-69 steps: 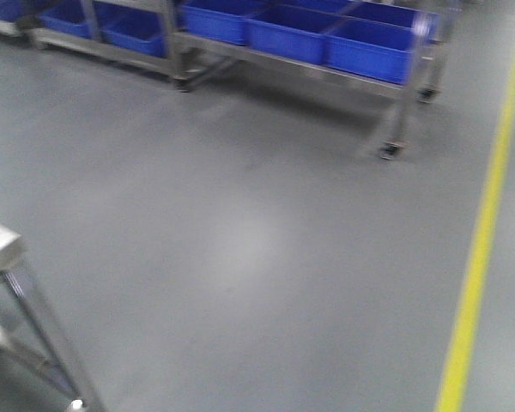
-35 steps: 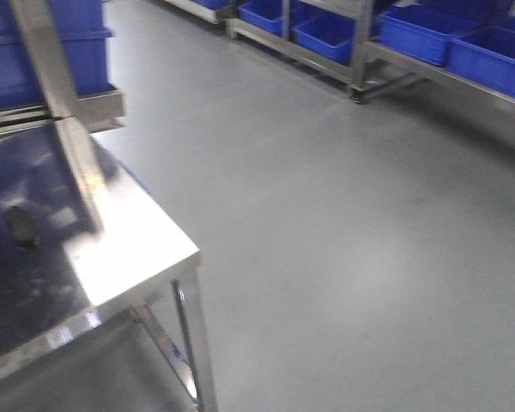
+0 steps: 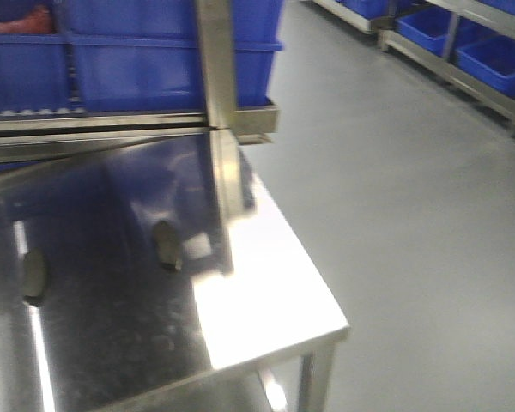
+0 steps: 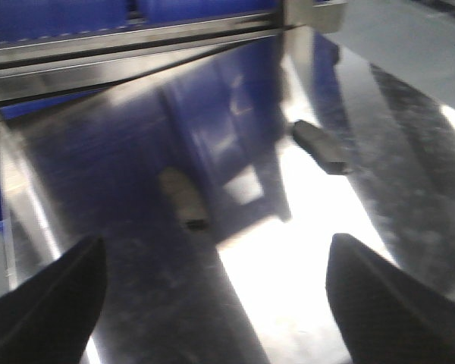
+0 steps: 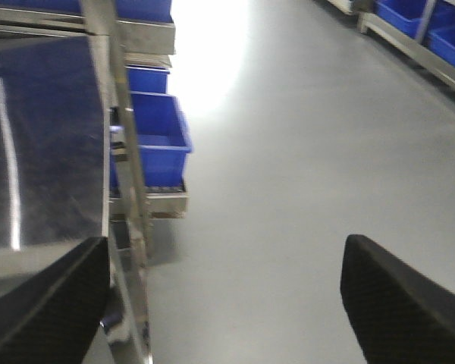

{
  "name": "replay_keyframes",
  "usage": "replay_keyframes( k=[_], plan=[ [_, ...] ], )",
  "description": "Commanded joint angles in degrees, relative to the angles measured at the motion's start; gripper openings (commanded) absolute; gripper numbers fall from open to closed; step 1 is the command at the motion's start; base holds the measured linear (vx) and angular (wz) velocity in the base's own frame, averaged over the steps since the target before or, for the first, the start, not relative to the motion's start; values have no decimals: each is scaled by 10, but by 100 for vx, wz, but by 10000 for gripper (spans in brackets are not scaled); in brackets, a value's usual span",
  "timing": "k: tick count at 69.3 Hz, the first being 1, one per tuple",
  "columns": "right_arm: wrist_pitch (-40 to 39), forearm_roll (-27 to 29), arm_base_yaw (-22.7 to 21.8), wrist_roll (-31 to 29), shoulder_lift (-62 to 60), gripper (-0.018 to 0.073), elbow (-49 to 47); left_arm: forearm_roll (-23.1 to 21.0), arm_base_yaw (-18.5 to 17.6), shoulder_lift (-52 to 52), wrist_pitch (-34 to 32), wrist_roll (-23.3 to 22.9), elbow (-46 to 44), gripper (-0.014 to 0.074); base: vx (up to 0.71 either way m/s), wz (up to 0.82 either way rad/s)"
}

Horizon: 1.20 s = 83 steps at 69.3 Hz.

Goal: Move and align brake pads A on conveyor
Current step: 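Turn the base toward the steel table holding two brake pads, then position the base at the steel table facing the brake pads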

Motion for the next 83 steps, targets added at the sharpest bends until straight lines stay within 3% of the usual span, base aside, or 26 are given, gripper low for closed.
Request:
replay_keyframes(
  k=[1, 42, 83],
  plan=[
    [-39, -3, -2, -6, 5, 589, -14, -5, -5, 5, -38, -1, -14, 554, 24, 64],
    [-39, -3, -2, -6, 5, 589, -14, -5, -5, 5, -39, -1, -14, 554, 18, 48],
    [-39, -3, -2, -6, 5, 589, -14, -5, -5, 5, -39, -1, -14, 554, 6, 7]
  ],
)
